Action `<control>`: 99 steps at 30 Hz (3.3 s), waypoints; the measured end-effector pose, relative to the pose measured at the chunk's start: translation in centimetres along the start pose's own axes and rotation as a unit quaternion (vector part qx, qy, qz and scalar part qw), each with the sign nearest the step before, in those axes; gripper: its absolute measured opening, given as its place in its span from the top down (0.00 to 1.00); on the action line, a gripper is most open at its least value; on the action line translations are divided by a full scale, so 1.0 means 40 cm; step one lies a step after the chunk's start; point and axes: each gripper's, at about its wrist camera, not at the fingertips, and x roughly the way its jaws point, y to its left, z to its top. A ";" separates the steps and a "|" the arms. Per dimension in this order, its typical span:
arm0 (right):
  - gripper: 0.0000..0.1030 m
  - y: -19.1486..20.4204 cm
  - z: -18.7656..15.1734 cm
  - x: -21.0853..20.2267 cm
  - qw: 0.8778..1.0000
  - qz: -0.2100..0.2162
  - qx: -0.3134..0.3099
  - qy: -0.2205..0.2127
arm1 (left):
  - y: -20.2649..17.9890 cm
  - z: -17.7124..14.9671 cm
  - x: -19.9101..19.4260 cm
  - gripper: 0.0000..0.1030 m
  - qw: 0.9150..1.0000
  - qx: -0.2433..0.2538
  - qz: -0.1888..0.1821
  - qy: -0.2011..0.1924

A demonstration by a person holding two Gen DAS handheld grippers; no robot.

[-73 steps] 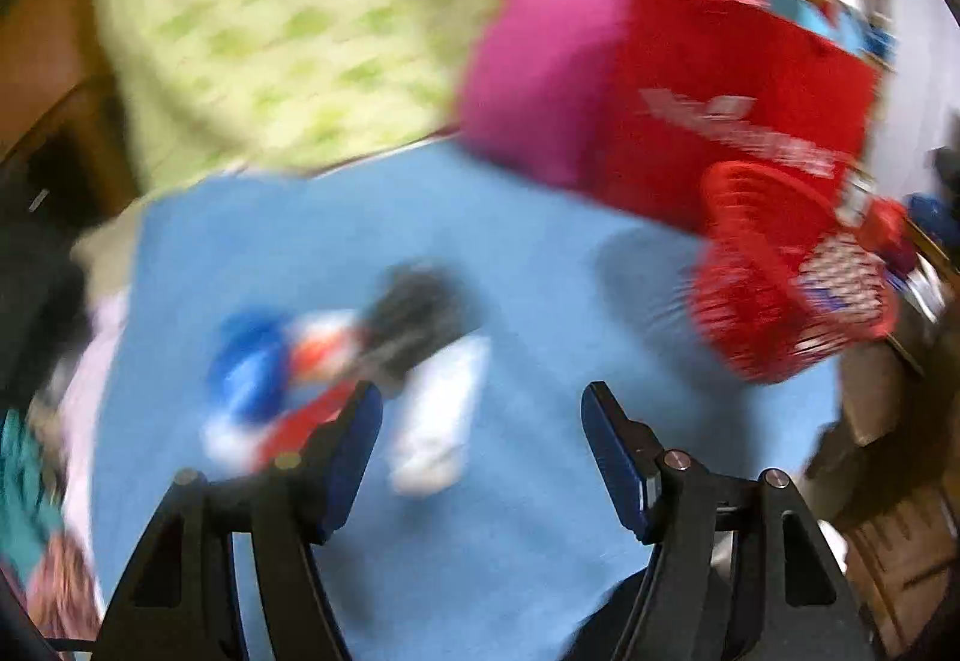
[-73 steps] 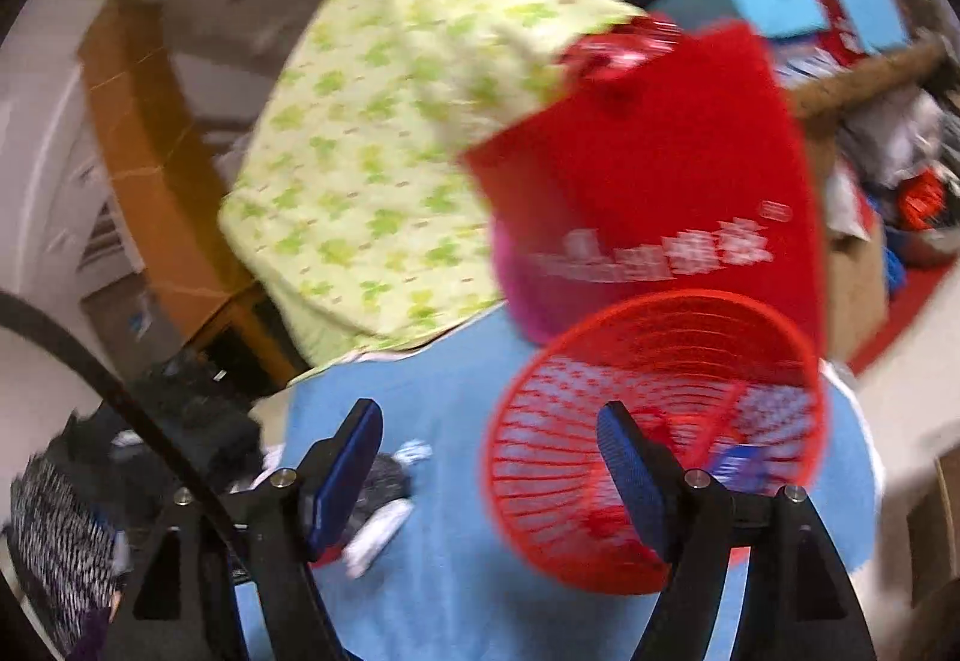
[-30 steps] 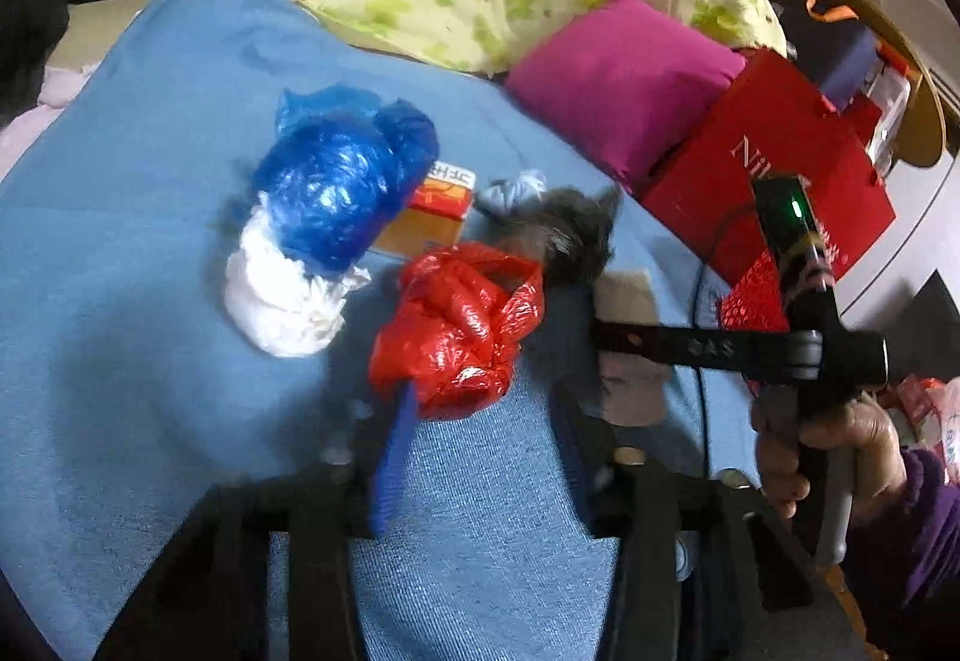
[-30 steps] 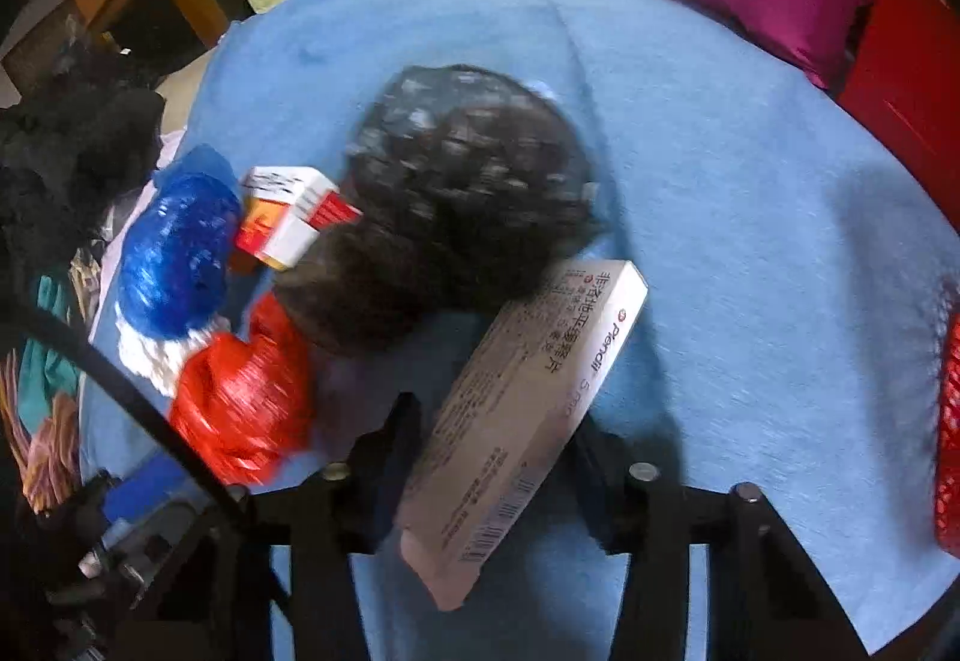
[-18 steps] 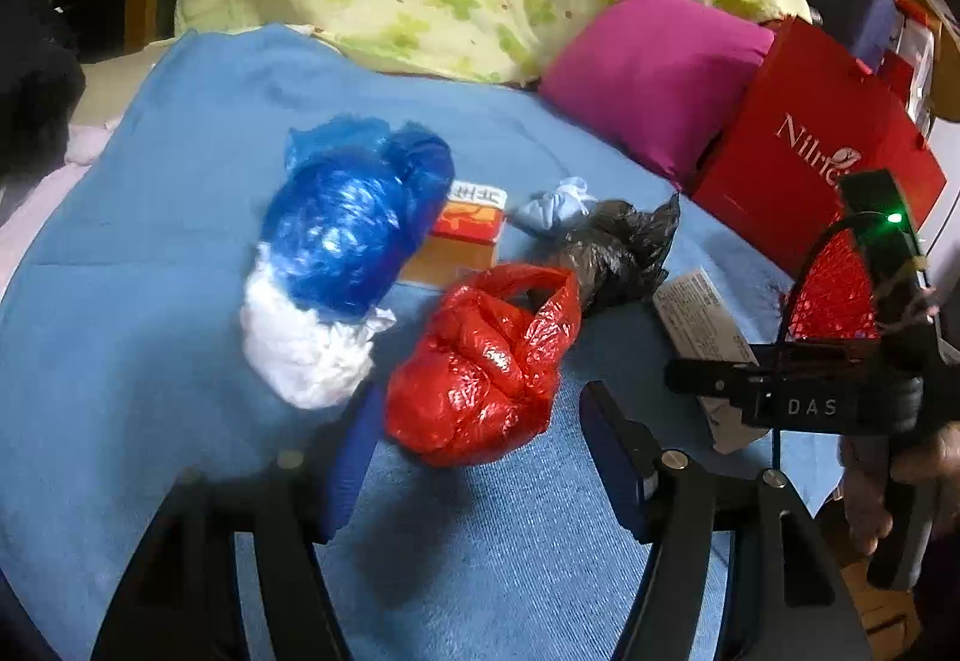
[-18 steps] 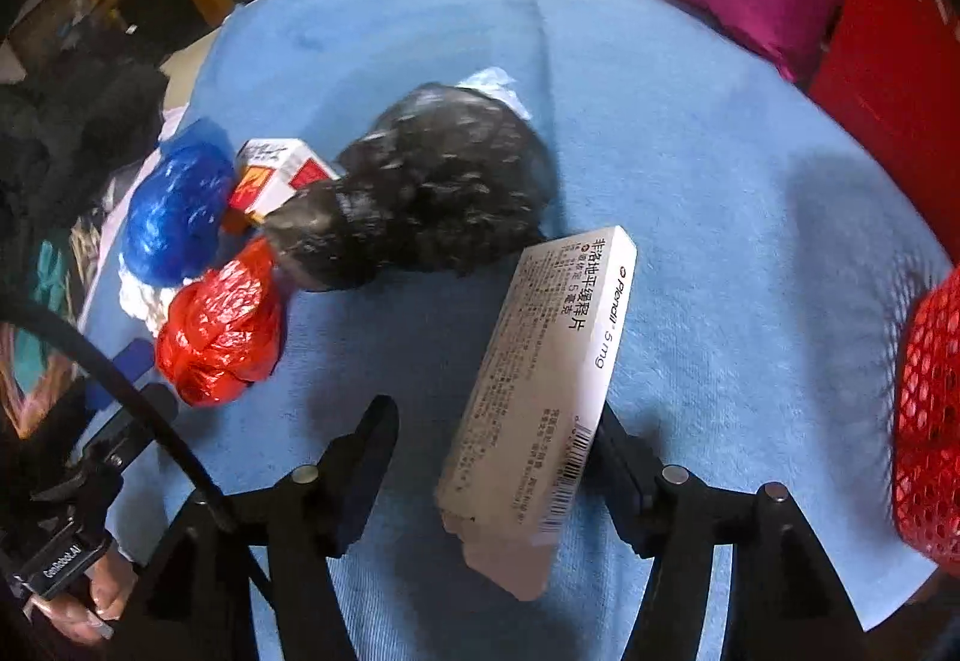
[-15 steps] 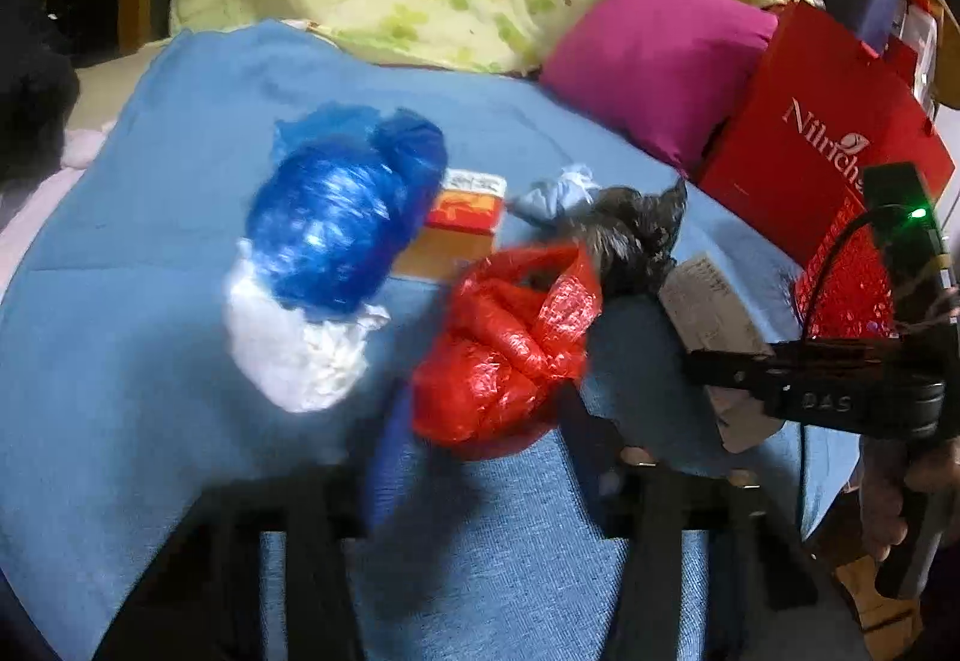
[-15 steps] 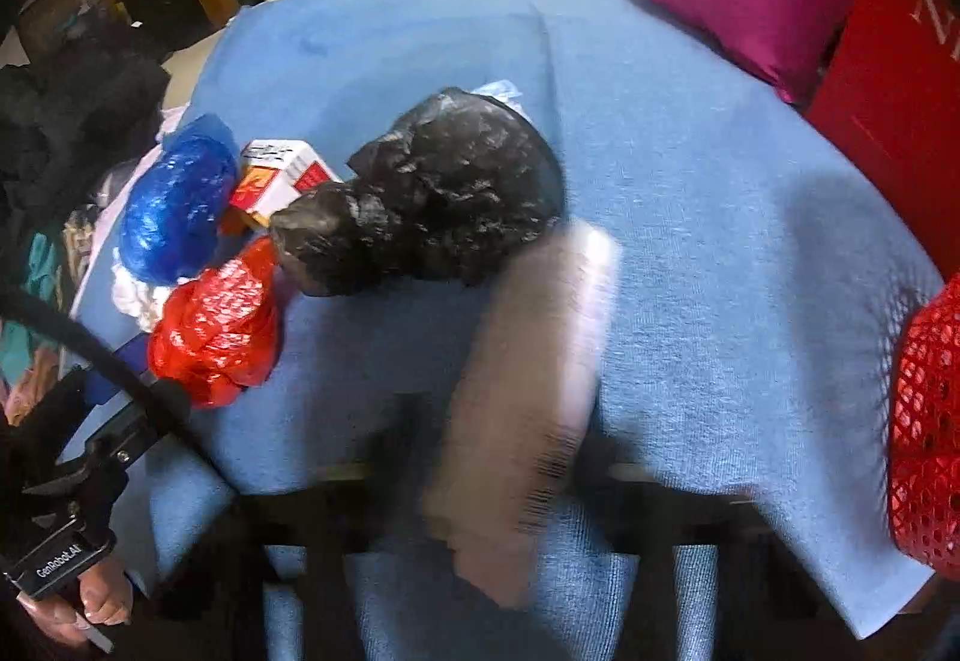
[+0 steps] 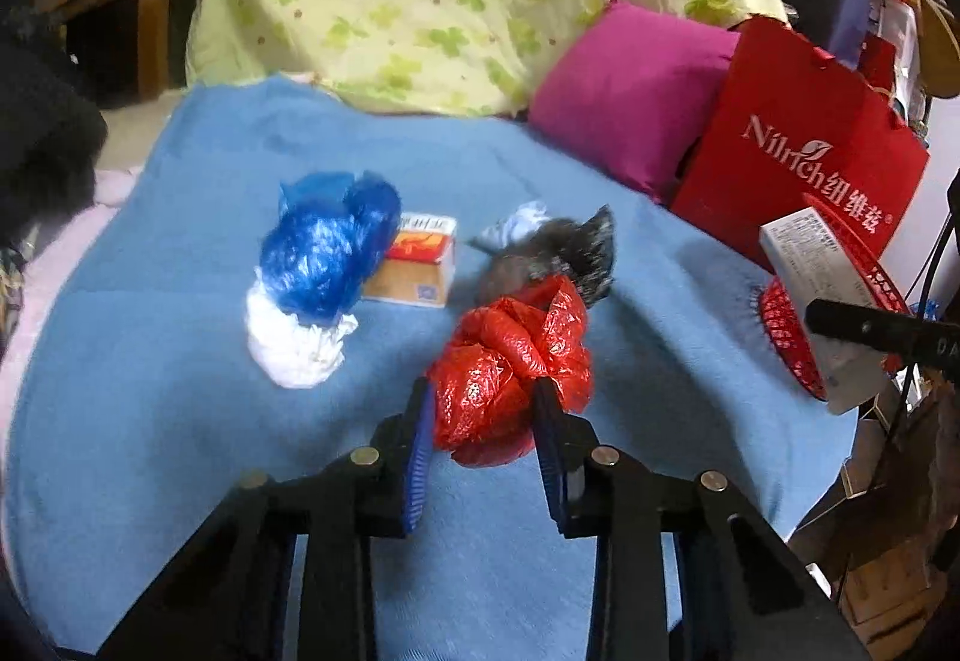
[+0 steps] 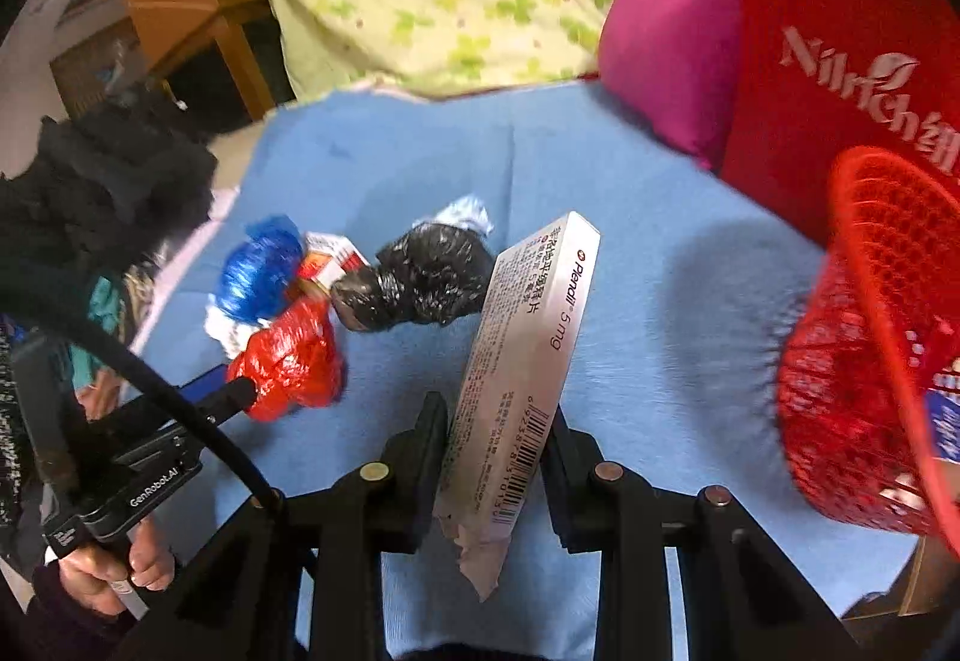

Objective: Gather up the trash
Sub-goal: 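Drop the white box and red bag into the red mesh wastebasket, then move both tools back over the remaining items on the blanket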

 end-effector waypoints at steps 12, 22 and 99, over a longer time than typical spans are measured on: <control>0.69 -0.128 -0.052 -0.250 0.995 -0.009 0.033 -0.091 | -0.272 0.162 -0.164 0.68 0.992 0.098 -0.043 -0.074; 0.69 -0.387 -0.018 -0.375 0.983 -0.054 0.116 -0.133 | -0.614 0.304 -0.098 0.68 0.971 0.184 -0.133 -0.069; 0.38 0.147 -0.083 -0.234 0.994 -0.035 -0.044 -0.094 | -0.181 0.008 -0.328 0.31 0.968 0.102 0.230 -0.011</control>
